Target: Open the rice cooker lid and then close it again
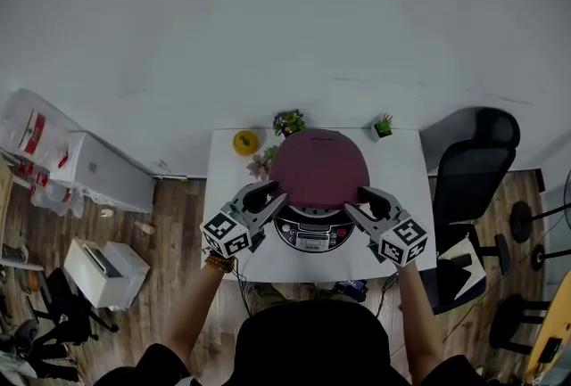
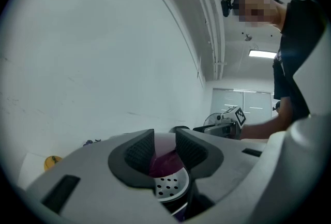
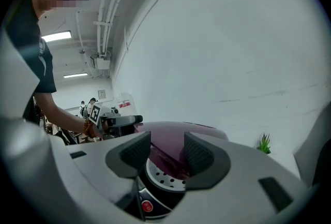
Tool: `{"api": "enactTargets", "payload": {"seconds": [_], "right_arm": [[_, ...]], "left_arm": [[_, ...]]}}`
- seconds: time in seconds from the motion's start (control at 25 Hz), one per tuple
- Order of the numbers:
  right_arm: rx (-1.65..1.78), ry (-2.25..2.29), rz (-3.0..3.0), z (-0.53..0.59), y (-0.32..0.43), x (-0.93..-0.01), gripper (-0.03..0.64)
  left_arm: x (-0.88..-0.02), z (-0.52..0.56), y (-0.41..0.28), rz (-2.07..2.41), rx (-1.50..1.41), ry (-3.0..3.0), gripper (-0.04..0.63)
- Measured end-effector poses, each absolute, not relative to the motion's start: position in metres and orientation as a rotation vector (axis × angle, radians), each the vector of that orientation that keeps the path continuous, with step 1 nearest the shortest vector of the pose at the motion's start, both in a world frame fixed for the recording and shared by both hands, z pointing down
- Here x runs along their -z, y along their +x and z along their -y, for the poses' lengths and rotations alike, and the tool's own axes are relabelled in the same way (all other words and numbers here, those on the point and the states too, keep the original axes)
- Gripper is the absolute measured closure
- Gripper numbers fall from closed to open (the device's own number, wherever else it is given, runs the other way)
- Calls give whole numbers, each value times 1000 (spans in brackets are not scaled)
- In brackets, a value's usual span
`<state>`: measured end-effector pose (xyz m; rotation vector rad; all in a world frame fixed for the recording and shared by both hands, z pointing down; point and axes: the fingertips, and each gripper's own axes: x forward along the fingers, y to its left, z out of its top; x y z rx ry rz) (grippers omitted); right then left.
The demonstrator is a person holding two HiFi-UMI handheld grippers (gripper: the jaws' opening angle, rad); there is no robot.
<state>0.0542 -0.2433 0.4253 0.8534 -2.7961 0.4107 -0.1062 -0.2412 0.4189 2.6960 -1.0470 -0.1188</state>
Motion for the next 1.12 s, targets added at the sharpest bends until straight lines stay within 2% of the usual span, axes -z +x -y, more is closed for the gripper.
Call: {"api": "enactTargets", "payload": {"seconds": [0.24, 0.32, 0.6, 1.12], "right_arm": [[-476, 833, 2758, 235, 59, -447, 424], [-478, 846, 2741, 235, 59, -451, 459], [-350, 775, 2633, 223, 53, -475, 491], [-330, 690, 2531, 211, 53, -515, 517]], "left_arm": [[-442, 232, -102, 1095, 11, 2662, 454], [-447, 230, -103, 1116, -10, 2658, 465], [-470, 224, -100, 1150, -144, 2646, 469], [-509, 214, -102, 1146, -272, 2586, 494]]}}
